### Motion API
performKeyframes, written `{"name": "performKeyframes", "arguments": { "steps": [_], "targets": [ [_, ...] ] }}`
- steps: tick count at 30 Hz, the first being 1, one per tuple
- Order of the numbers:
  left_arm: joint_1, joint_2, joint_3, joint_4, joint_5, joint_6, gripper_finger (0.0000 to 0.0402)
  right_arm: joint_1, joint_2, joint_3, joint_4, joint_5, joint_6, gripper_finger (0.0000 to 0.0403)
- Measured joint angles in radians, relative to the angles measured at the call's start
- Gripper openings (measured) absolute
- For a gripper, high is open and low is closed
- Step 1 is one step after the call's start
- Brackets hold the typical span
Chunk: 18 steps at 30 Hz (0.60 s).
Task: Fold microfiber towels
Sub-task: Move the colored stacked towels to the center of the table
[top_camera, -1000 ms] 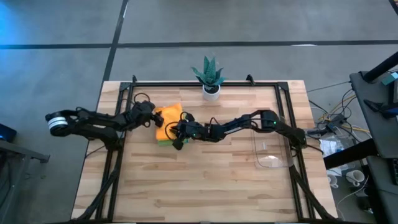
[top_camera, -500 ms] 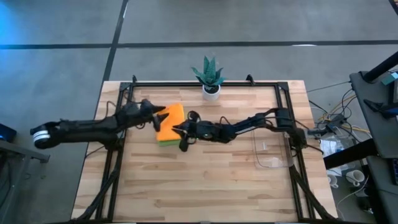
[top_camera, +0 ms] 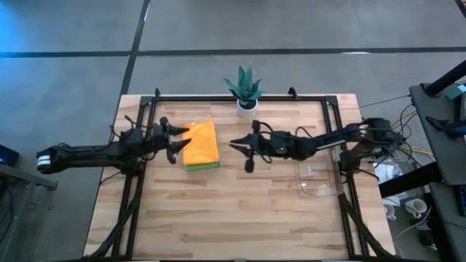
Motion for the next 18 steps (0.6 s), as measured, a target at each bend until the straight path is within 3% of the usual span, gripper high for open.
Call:
{"name": "performKeyframes", "arguments": {
  "steps": [3,7,18],
  "targets": [
    [0.003,0.036,-0.007,-0.164,-0.214,-0.037,0.0206,-0.004,-0.068,-0.069,-0.013,0.003,0.007,0.0054],
    [0.006,0.147,-0.028,-0.199,-0.374,-0.123,0.0206,-0.004,-0.108,-0.114,0.0,0.004,0.007,0.0054],
    [0.162,0.564,0.074,-0.189,-0.416,-0.192,0.0205,-0.003,-0.078,-0.122,-0.019,0.004,0.056,0.0054]
  ]
}}
